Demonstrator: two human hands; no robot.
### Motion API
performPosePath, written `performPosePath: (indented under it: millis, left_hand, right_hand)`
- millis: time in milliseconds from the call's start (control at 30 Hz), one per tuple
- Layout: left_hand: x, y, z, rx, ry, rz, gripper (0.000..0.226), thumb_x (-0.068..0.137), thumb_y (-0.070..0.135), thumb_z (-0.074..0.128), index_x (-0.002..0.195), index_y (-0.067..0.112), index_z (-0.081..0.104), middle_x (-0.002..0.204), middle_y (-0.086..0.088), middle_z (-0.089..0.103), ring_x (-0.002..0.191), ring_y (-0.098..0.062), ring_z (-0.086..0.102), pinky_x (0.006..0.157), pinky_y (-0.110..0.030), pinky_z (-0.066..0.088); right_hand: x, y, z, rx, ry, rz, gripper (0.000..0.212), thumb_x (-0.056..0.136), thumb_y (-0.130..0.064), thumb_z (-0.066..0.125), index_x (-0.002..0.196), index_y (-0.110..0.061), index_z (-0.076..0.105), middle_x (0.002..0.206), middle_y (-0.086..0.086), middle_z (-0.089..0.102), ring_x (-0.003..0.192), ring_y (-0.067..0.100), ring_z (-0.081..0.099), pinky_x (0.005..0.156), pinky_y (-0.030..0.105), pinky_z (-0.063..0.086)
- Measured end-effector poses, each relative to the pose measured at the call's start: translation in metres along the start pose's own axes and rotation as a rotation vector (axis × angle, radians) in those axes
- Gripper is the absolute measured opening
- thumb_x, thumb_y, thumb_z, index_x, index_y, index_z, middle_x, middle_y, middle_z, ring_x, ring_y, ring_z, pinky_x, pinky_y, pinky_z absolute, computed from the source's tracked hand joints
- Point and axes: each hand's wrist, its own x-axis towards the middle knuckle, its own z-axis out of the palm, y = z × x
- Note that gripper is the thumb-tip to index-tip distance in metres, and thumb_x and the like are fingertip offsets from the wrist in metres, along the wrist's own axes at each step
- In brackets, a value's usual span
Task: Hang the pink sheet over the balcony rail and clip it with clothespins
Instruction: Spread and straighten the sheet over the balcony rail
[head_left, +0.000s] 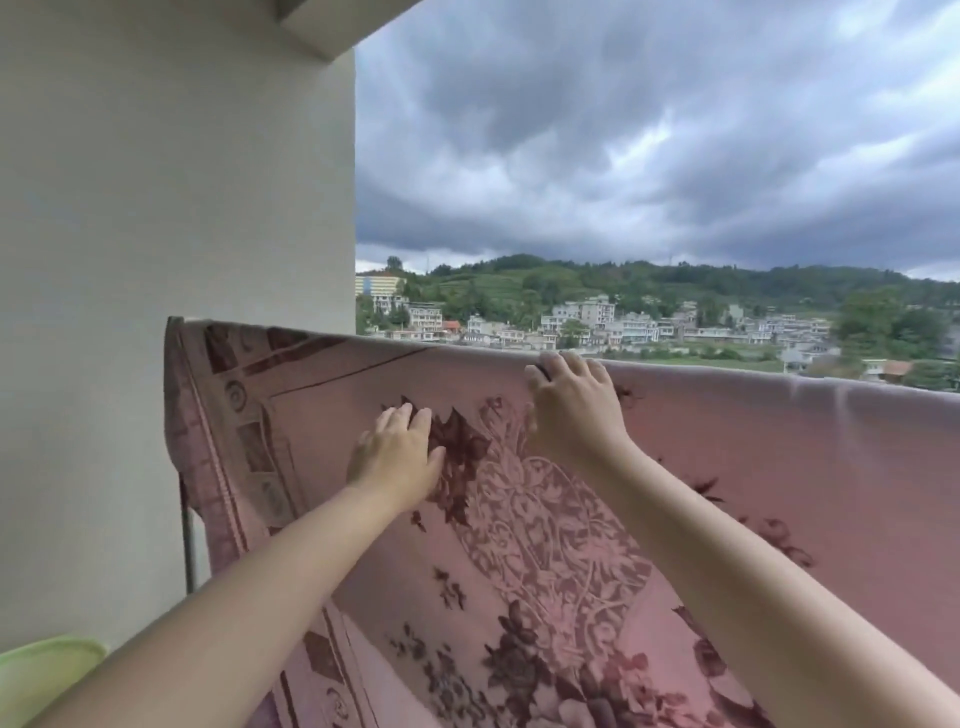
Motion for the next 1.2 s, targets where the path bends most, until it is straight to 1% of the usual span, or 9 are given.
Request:
performPosePath:
  millis: [133, 233, 400, 533, 700, 833, 900, 1067, 1200]
  left_hand:
    - [0.082, -0.088, 0.014, 0.036, 0.027, -0.039, 0.050, 0.093, 0.034, 0.038, 0.137, 0.012, 0.027, 0.147, -0.010, 0.031, 0.136, -0.026, 0.027, 0.107, -0.040, 0.030]
    - [0.124, -0.160, 0.036, 0.012, 0.022, -0.057, 0.049, 0.093, 0.033, 0.040, 0.135, 0.011, 0.031, 0.143, -0.010, 0.036, 0.131, -0.027, 0.033, 0.106, -0.039, 0.032]
    - [0.194, -0.304, 0.072, -0.054, 0.026, -0.134, 0.046, 0.092, 0.031, 0.042, 0.131, 0.007, 0.035, 0.137, -0.014, 0.042, 0.127, -0.031, 0.036, 0.103, -0.041, 0.037]
    - [0.271, -0.408, 0.087, -0.061, 0.106, -0.068, 0.050, 0.093, 0.029, 0.041, 0.138, 0.011, 0.028, 0.143, -0.011, 0.036, 0.131, -0.029, 0.032, 0.106, -0.041, 0.034]
    - [0.371, -0.510, 0.097, -0.044, 0.205, 0.085, 0.052, 0.093, 0.030, 0.042, 0.140, 0.013, 0.027, 0.147, -0.007, 0.033, 0.135, -0.025, 0.029, 0.110, -0.039, 0.032]
    - [0.418, -0.578, 0.112, -0.170, 0.319, 0.293, 0.044, 0.082, 0.012, 0.061, 0.124, 0.004, 0.052, 0.123, -0.013, 0.059, 0.114, -0.033, 0.053, 0.095, -0.045, 0.047]
    - [0.438, -0.612, 0.123, -0.143, 0.367, 0.359, 0.039, 0.076, 0.006, 0.066, 0.114, -0.001, 0.059, 0.110, -0.017, 0.065, 0.104, -0.036, 0.059, 0.089, -0.049, 0.051]
    - [0.480, -0.695, 0.141, -0.035, 0.363, 0.291, 0.047, 0.072, 0.021, 0.072, 0.113, 0.001, 0.060, 0.110, -0.019, 0.064, 0.102, -0.039, 0.059, 0.080, -0.051, 0.053]
    - [0.512, -0.750, 0.146, -0.033, 0.381, 0.261, 0.049, 0.066, 0.019, 0.079, 0.108, 0.002, 0.062, 0.102, -0.018, 0.067, 0.092, -0.038, 0.063, 0.068, -0.047, 0.054]
  right_hand:
    - [0.098, -0.064, 0.057, -0.008, -0.028, -0.008, 0.038, 0.086, -0.018, 0.040, 0.123, -0.008, 0.045, 0.131, 0.012, 0.045, 0.125, 0.029, 0.037, 0.110, 0.050, 0.019]
    - [0.159, -0.115, 0.092, -0.014, -0.027, -0.024, 0.034, 0.087, -0.015, 0.038, 0.118, -0.007, 0.048, 0.124, 0.012, 0.050, 0.118, 0.030, 0.042, 0.107, 0.047, 0.025]
    - [0.252, -0.219, 0.157, -0.044, 0.006, -0.049, 0.040, 0.086, -0.012, 0.038, 0.125, -0.006, 0.041, 0.124, 0.015, 0.046, 0.115, 0.034, 0.041, 0.102, 0.046, 0.028]
    - [0.328, -0.295, 0.205, -0.057, 0.022, -0.011, 0.039, 0.087, -0.010, 0.038, 0.125, -0.006, 0.040, 0.127, 0.014, 0.044, 0.118, 0.034, 0.039, 0.102, 0.045, 0.029]
    - [0.415, -0.370, 0.245, -0.027, 0.037, 0.006, 0.027, 0.090, -0.009, 0.036, 0.113, -0.006, 0.049, 0.115, 0.010, 0.054, 0.106, 0.028, 0.048, 0.095, 0.039, 0.038]
    - [0.464, -0.419, 0.275, -0.039, 0.033, -0.102, 0.027, 0.090, -0.014, 0.042, 0.114, -0.008, 0.051, 0.114, 0.007, 0.054, 0.107, 0.027, 0.047, 0.091, 0.037, 0.039]
    - [0.489, -0.440, 0.288, -0.049, 0.042, -0.118, 0.026, 0.089, -0.014, 0.046, 0.113, -0.008, 0.051, 0.113, 0.006, 0.054, 0.106, 0.025, 0.047, 0.090, 0.036, 0.041]
    - [0.548, -0.486, 0.321, -0.035, 0.052, -0.111, 0.022, 0.087, -0.007, 0.044, 0.105, -0.005, 0.056, 0.114, 0.009, 0.050, 0.108, 0.027, 0.045, 0.091, 0.037, 0.039]
    - [0.584, -0.524, 0.338, -0.029, 0.062, -0.122, 0.021, 0.084, 0.000, 0.040, 0.094, -0.003, 0.058, 0.109, 0.009, 0.051, 0.104, 0.027, 0.044, 0.089, 0.036, 0.036]
